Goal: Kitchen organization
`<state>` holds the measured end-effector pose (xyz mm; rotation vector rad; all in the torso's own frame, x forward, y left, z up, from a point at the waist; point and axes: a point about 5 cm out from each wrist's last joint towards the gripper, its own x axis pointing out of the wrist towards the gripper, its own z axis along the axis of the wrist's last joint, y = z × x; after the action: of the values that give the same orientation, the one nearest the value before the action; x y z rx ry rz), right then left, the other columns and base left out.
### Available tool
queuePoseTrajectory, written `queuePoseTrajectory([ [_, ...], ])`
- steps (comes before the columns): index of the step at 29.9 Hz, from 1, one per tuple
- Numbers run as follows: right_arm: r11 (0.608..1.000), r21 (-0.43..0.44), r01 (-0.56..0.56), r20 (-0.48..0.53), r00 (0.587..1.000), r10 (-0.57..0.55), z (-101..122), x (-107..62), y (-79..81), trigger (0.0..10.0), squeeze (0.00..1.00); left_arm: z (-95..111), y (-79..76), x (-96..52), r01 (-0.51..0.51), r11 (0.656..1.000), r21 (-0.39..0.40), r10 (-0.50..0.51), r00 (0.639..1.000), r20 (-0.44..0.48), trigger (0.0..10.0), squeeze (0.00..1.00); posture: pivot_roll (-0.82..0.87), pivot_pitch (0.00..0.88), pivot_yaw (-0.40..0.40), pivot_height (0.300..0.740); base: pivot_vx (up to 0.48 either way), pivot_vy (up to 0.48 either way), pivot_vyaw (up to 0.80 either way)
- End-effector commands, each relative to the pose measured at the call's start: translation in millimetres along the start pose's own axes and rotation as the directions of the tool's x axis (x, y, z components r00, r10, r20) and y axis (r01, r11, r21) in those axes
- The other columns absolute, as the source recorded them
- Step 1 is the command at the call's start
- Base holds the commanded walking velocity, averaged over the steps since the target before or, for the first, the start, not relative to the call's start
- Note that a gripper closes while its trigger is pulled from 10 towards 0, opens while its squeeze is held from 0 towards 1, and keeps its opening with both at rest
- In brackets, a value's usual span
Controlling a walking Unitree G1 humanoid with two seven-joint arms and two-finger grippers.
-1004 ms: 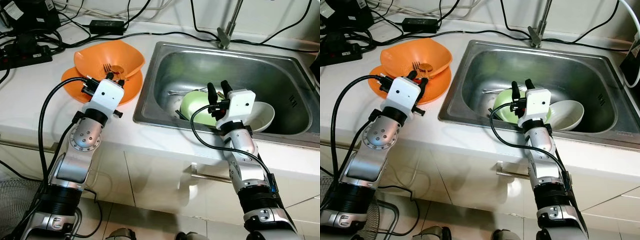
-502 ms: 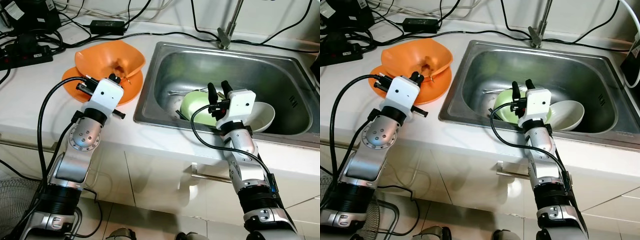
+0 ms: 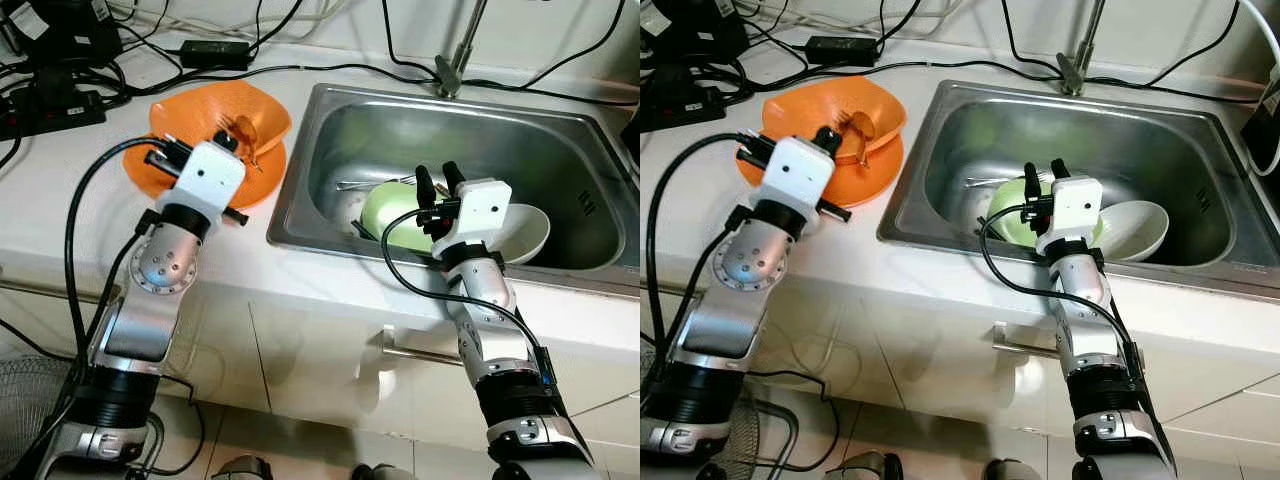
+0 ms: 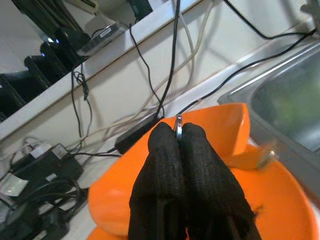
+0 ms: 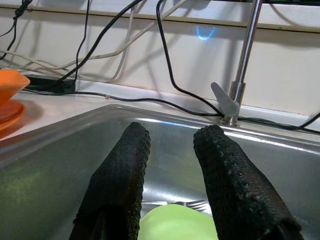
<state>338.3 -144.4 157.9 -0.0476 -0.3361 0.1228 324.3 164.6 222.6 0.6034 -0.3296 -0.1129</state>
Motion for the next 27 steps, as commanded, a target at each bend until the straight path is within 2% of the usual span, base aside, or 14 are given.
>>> queuePoseTrajectory([
  [1,1.0,0.01,0.011,0.0,1.0,-0.011,1.5,1.5,-2.2,10.0,0.0,8.9,7.9,2.4,-0.041,0.998,0.039,0.04,0.999,0.027,10.0,0.0,0.0,0.08,-0.016,0.74,0.0,0.0,0.0],
  [4,1.0,0.012,0.007,0.002,1.0,-0.007,1.7,1.9,-1.8,10.0,0.0,13.6,13.7,3.3,-0.08,0.993,0.085,0.077,0.996,0.039,10.0,0.0,0.0,0.08,-0.017,0.74,0.0,0.0,0.0],
  [8,1.0,0.014,0.0,0.002,1.0,0.0,1.5,1.8,-0.1,10.0,0.0,18.7,18.0,4.6,-0.126,0.987,0.1,0.121,0.991,0.054,10.0,0.0,0.0,0.078,-0.018,0.74,0.0,0.0,0.0],
  [12,1.0,0.012,-0.003,0.003,1.0,0.003,1.7,2.4,0.4,10.0,0.0,28.6,14.2,4.7,-0.114,0.993,0.006,0.113,0.987,0.114,10.0,0.0,0.0,0.075,-0.018,0.74,0.0,0.0,0.0],
  [15,1.0,0.009,-0.005,0.003,1.0,0.005,1.9,3.2,0.3,10.0,0.0,42.7,6.6,5.3,-0.049,0.991,-0.123,0.071,0.981,0.18,10.0,0.0,0.0,0.075,-0.019,0.74,0.0,0.0,0.0],
  [17,1.0,0.005,-0.004,0.001,1.0,0.004,1.8,3.9,0.1,10.0,0.0,50.3,1.9,5.6,-0.01,0.987,-0.162,0.044,0.976,0.212,10.0,0.0,0.0,0.075,-0.019,0.74,0.0,0.0,0.0],
  [19,1.0,0.002,-0.006,0.003,1.0,0.006,1.9,4.2,0.3,10.0,0.0,57.0,-5.3,5.7,0.049,0.979,-0.197,-0.001,0.972,0.236,10.0,0.0,0.0,0.075,-0.019,0.74,0.0,0.0,0.0],
  [21,1.0,-0.009,-0.013,0.002,1.0,0.013,1.6,4.8,1.3,10.0,0.0,68.4,-18.6,4.7,0.148,0.953,-0.264,-0.072,0.958,0.278,10.0,0.0,0.0,0.068,-0.017,0.74,0.0,0.0,0.0],
  [23,1.0,-0.012,-0.015,0.002,1.0,0.016,1.6,4.9,1.7,10.0,0.03,71.5,-21.5,4.3,0.168,0.944,-0.284,-0.082,0.953,0.29,10.0,0.0,0.0,0.068,-0.017,0.74,0.0,0.0,0.0],
  [25,0.999,-0.036,-0.037,0.005,0.999,0.037,2.1,5.9,3.8,10.0,0.64,80.9,-29.3,4.0,0.221,0.912,-0.345,-0.105,0.939,0.326,10.0,0.0,0.0,0.068,-0.017,0.74,0.0,0.0,0.0],
  [26,0.998,-0.047,-0.05,0.008,0.999,0.051,2.6,6.5,5.2,10.0,0.88,85.5,-33.7,3.8,0.254,0.897,-0.363,-0.124,0.931,0.344,10.0,0.0,0.0,0.068,-0.017,0.74,0.0,0.0,0.0],
  [27,0.997,-0.058,-0.059,0.009,0.998,0.06,2.8,6.8,6.4,10.0,0.99,88.3,-37.1,3.5,0.279,0.885,-0.374,-0.141,0.924,0.356,10.0,0.0,0.0,0.061,-0.016,0.74,0.0,0.0,0.0],
])
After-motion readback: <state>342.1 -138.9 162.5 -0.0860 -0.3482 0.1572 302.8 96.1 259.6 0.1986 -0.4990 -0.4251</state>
